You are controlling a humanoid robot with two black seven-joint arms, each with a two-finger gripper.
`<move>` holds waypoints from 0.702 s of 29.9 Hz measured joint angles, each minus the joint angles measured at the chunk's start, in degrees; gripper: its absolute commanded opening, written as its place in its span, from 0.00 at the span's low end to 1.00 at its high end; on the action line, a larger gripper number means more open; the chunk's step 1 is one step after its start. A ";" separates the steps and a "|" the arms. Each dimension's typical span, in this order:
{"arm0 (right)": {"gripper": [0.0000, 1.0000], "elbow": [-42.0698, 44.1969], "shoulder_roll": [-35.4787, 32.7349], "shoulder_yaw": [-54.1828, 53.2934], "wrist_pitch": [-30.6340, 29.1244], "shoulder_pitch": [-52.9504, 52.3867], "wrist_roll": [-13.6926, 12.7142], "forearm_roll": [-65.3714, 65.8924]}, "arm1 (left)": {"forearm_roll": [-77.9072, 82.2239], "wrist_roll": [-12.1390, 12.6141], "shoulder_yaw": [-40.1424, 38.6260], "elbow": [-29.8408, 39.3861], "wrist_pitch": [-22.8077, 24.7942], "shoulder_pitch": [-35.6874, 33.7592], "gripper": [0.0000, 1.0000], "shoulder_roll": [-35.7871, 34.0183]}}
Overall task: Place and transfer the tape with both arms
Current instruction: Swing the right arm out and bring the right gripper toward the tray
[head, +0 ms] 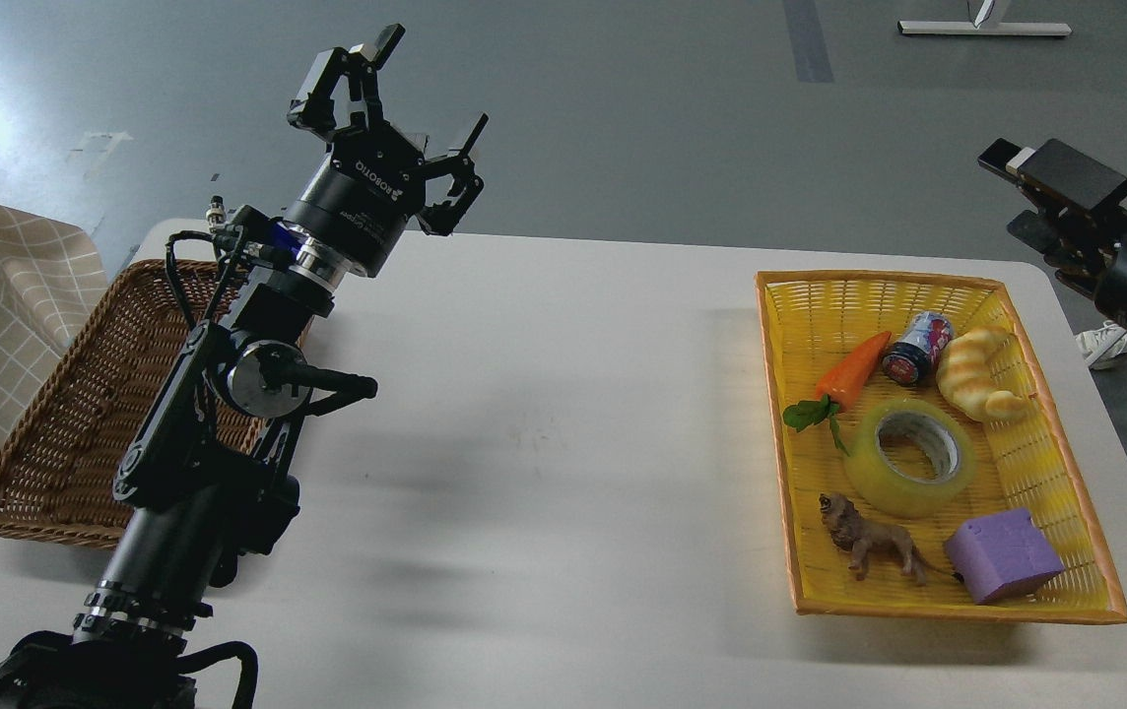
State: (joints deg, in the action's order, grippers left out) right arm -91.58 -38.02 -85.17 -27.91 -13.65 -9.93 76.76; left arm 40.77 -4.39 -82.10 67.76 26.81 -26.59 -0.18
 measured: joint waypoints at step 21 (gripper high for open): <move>1.00 2.86 -2.80 -3.15 -0.09 3.18 10.59 5.86 | -0.23 -0.09 -0.50 0.00 0.00 0.30 0.98 -0.18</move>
State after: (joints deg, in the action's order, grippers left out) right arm -88.71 -40.82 -88.32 -28.00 -10.48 0.66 82.62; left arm 40.54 -4.48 -82.60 67.76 26.81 -26.29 -0.36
